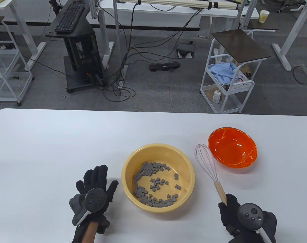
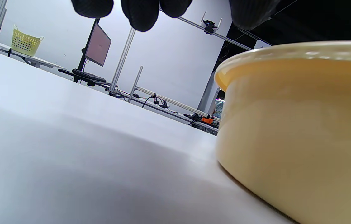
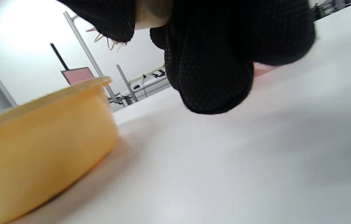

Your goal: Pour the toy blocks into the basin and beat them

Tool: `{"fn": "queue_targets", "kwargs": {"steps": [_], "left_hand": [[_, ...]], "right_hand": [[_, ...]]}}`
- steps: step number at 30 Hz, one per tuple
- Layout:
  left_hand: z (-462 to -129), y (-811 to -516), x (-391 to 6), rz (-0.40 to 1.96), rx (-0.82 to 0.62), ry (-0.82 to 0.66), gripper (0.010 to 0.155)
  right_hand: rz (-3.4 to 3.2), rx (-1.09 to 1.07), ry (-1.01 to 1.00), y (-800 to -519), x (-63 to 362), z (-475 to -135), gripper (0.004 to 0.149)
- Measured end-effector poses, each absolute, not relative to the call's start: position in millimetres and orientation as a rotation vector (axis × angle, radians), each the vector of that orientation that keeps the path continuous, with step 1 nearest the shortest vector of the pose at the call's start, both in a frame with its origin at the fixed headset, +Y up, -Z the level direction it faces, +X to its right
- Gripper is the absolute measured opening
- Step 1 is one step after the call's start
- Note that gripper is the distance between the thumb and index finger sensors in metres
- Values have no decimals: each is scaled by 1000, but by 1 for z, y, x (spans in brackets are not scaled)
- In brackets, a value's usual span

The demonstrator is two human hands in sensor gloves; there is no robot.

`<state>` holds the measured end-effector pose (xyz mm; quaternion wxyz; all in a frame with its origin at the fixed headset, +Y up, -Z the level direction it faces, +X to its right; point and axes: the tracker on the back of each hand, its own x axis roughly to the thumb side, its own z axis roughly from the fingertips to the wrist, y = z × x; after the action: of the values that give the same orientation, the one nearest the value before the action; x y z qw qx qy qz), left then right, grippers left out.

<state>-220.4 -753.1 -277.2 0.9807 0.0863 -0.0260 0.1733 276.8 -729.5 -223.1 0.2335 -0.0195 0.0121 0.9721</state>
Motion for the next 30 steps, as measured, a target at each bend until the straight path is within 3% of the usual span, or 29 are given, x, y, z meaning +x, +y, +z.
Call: {"fn": "queue_targets", "kwargs": {"steps": [6, 12, 15, 18, 25, 30], "left_hand": [[-277, -755, -220, 324, 170, -50, 73], [-277, -755, -220, 310, 164, -47, 74], [-277, -754, -221, 306, 169, -44, 74], [-277, -754, -222, 316, 168, -44, 73], [-277, -754, -222, 310, 169, -40, 73], [-277, -753, -224, 315, 166, -34, 73]], "right_hand": [[2820, -171, 189, -749, 281, -230, 55], [2965, -329, 262, -762, 281, -243, 54], [3059, -411, 185, -765, 281, -246, 53], [3117, -481, 279, -769, 283, -249, 52], [3113, -495, 360, -777, 285, -250, 52], [3027, -500, 416, -773, 289, -247, 60]]}}
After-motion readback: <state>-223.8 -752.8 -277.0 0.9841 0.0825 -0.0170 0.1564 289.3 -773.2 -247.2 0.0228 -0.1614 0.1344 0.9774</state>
